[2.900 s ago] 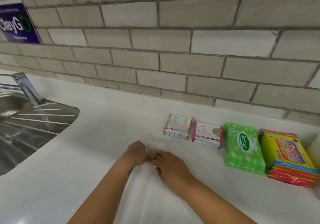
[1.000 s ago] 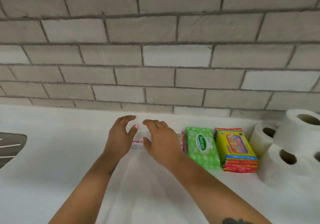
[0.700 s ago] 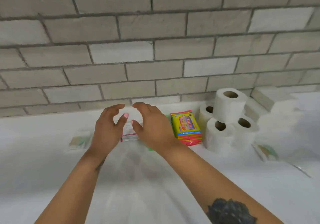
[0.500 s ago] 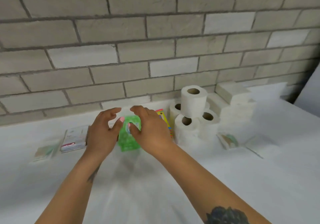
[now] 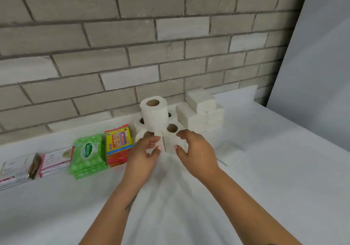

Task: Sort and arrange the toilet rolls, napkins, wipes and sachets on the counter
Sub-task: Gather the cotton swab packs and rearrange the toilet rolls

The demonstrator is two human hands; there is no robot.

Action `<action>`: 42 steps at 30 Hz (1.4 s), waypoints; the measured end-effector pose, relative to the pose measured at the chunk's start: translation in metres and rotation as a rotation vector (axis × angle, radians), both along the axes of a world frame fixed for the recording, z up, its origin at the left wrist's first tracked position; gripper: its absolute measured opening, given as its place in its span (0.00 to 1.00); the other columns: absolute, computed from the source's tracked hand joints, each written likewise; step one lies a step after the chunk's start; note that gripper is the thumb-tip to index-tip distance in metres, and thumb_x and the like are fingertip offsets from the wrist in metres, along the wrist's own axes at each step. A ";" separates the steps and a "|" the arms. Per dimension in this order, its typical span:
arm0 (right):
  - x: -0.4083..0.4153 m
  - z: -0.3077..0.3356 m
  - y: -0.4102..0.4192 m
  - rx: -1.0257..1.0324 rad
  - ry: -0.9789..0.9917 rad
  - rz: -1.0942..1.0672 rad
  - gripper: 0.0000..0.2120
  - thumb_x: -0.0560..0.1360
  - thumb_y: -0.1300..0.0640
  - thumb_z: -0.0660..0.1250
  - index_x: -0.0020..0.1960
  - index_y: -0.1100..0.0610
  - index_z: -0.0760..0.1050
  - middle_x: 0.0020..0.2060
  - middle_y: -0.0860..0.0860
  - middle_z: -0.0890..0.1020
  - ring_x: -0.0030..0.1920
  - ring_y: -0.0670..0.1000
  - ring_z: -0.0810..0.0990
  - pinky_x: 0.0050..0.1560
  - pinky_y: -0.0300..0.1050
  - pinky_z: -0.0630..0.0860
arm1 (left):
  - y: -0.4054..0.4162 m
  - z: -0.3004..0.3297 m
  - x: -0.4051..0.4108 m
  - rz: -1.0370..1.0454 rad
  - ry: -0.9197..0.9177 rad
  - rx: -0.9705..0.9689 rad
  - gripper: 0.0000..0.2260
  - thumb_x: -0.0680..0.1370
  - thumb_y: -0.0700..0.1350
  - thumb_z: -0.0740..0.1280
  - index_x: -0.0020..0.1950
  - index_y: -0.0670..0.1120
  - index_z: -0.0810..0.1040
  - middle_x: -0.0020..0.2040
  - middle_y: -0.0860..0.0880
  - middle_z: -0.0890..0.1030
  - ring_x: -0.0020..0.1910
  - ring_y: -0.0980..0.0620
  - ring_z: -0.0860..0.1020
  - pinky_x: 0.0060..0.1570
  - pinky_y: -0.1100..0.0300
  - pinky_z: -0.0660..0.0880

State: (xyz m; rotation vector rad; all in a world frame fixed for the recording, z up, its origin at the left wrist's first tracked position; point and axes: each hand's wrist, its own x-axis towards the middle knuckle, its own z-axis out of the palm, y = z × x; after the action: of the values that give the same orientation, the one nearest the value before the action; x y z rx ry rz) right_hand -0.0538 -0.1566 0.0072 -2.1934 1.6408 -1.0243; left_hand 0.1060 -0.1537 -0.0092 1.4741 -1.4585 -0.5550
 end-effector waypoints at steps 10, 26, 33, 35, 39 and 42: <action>-0.117 -0.074 -0.043 0.399 0.295 -0.089 0.22 0.75 0.52 0.66 0.66 0.57 0.68 0.61 0.54 0.74 0.61 0.54 0.72 0.59 0.44 0.72 | -0.025 -0.030 -0.085 -0.069 -0.052 0.100 0.11 0.76 0.42 0.68 0.57 0.49 0.77 0.53 0.55 0.78 0.53 0.56 0.78 0.53 0.60 0.75; -0.137 -0.102 -0.059 0.187 0.616 -0.070 0.27 0.72 0.69 0.59 0.69 0.59 0.58 0.53 0.56 0.75 0.50 0.56 0.76 0.40 0.46 0.71 | -0.041 -0.054 -0.130 -0.069 -0.060 0.248 0.11 0.77 0.44 0.66 0.58 0.48 0.76 0.53 0.53 0.79 0.53 0.56 0.76 0.51 0.66 0.69; -0.161 -0.064 -0.058 0.186 -0.105 -0.224 0.26 0.74 0.70 0.52 0.70 0.54 0.60 0.60 0.54 0.75 0.52 0.56 0.76 0.48 0.44 0.72 | -0.044 -0.050 -0.138 -0.110 0.048 0.309 0.10 0.76 0.43 0.67 0.58 0.48 0.76 0.49 0.53 0.79 0.50 0.55 0.77 0.49 0.68 0.70; -0.163 -0.056 -0.060 0.198 -0.490 -0.295 0.24 0.75 0.69 0.52 0.68 0.54 0.62 0.58 0.52 0.75 0.45 0.50 0.75 0.41 0.39 0.70 | -0.044 -0.050 -0.142 -0.141 0.083 0.351 0.10 0.77 0.44 0.66 0.58 0.49 0.76 0.49 0.53 0.79 0.50 0.55 0.77 0.50 0.67 0.73; -0.153 -0.050 -0.063 0.286 -0.889 -0.326 0.21 0.77 0.68 0.51 0.66 0.52 0.63 0.54 0.53 0.75 0.44 0.48 0.77 0.41 0.40 0.76 | -0.038 -0.045 -0.152 -0.254 0.227 0.505 0.04 0.78 0.48 0.65 0.50 0.50 0.78 0.51 0.48 0.82 0.49 0.52 0.80 0.54 0.55 0.78; -0.135 -0.055 -0.062 0.364 -1.007 -0.296 0.17 0.80 0.64 0.53 0.65 0.51 0.65 0.52 0.53 0.77 0.49 0.53 0.79 0.54 0.54 0.78 | -0.033 -0.039 -0.161 -0.290 0.462 0.626 0.10 0.77 0.52 0.65 0.51 0.47 0.78 0.52 0.47 0.83 0.50 0.50 0.82 0.52 0.55 0.79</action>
State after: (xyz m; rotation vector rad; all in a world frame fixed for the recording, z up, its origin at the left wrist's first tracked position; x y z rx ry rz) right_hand -0.1884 -0.2181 -0.0477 -0.9197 1.4586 -1.4197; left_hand -0.0545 -0.1866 -0.0481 1.4526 -1.1759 -1.5296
